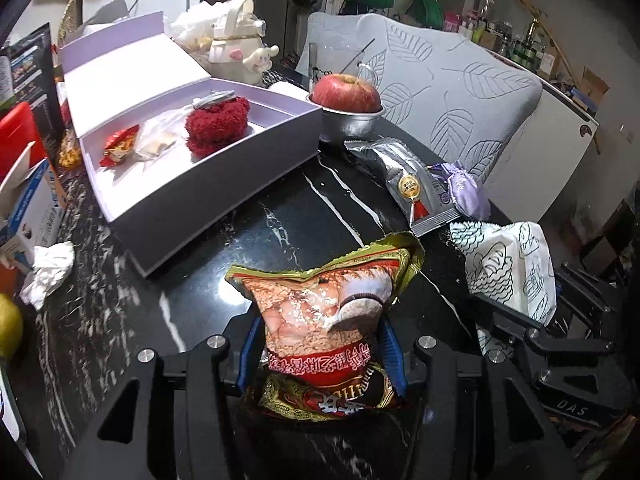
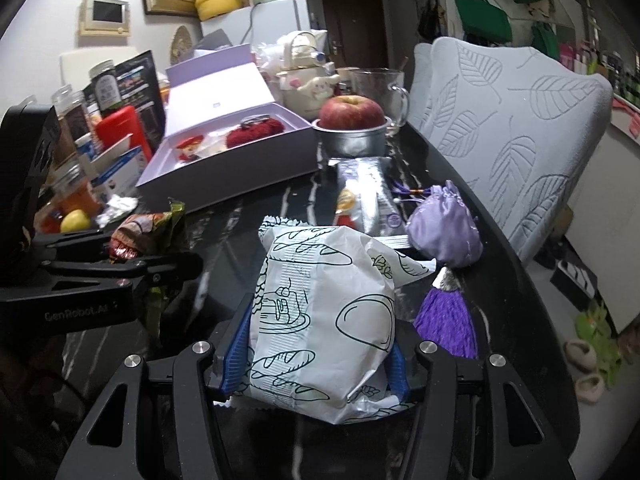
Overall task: Organize soft objects
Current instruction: 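Carry the orange snack packet and white bread bag over the lavender box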
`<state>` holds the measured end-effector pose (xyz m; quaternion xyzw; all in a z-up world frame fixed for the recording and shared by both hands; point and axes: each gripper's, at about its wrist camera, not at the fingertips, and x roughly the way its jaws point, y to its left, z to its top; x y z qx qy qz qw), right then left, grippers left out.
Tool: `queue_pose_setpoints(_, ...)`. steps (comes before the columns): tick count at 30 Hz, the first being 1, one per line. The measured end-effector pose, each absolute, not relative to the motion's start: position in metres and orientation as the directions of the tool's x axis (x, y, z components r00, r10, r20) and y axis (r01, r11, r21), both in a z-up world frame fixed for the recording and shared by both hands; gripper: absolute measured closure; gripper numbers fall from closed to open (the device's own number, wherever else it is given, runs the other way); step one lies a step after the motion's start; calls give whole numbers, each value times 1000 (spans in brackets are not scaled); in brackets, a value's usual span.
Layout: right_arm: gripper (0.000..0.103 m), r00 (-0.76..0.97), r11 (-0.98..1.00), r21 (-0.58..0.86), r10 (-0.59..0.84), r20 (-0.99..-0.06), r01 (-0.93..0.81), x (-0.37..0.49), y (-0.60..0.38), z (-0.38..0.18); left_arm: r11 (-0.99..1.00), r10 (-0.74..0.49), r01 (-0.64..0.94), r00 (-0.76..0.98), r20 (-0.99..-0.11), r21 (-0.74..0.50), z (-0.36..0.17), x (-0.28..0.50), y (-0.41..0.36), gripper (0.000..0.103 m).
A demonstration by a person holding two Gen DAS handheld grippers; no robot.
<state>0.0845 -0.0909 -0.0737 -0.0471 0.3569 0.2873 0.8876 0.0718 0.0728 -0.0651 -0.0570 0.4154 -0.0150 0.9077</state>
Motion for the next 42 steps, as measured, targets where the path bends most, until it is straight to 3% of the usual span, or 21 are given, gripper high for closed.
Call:
queue_pose_setpoints(20, 47, 495, 679, 172, 663, -562, -714, 41, -49, -27, 988, 63, -138, 775, -628, -71, -1, 10, 113, 53)
queue_pose_setpoints(29, 47, 504, 623, 120, 719, -479, -773, 51, -18, 24, 982, 138, -185, 846, -515, -40, 52, 11, 142, 53)
queue_pose_setpoints(42, 47, 532, 601, 66, 748, -396, -796, 89, 15, 85, 984, 144, -173, 899, -414, -32, 108, 49, 171, 53)
